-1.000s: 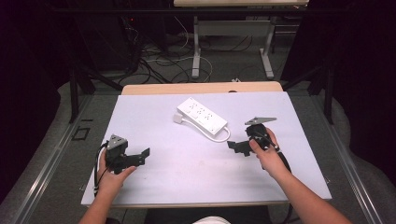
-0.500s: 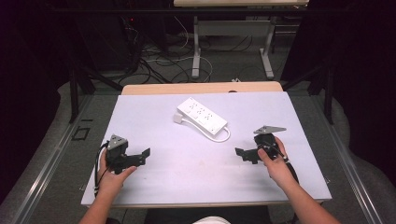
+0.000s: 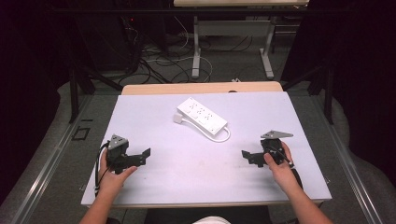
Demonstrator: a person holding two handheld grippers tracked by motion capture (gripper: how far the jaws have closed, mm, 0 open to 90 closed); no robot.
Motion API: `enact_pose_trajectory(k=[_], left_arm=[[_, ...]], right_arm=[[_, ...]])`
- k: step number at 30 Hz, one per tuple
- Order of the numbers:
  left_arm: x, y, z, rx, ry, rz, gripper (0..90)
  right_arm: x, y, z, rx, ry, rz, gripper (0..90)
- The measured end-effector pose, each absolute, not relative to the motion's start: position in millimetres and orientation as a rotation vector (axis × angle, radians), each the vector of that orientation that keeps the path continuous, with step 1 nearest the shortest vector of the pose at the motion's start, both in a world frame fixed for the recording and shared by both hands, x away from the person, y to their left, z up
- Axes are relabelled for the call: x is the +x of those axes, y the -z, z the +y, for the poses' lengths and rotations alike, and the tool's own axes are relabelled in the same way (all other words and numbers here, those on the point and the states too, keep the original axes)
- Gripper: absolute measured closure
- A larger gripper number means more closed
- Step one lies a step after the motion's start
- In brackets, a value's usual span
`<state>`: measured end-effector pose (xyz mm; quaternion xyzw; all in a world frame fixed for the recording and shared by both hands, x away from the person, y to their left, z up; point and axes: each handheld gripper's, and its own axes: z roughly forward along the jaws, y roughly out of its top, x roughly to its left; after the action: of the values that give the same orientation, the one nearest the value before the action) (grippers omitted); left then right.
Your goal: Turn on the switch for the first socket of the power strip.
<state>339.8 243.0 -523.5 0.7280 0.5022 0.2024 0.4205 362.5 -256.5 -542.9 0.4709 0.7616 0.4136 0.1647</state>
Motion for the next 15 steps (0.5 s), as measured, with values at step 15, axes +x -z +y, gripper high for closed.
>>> enact_pose_trajectory(k=[15], left_arm=[[339.8, 523.1, 243.5, 1.826, -0.511, 1.256, 2.5]], right_arm=[[358.7, 551.5, -263.3, 1.373, -1.161, 2.147, 3.0]])
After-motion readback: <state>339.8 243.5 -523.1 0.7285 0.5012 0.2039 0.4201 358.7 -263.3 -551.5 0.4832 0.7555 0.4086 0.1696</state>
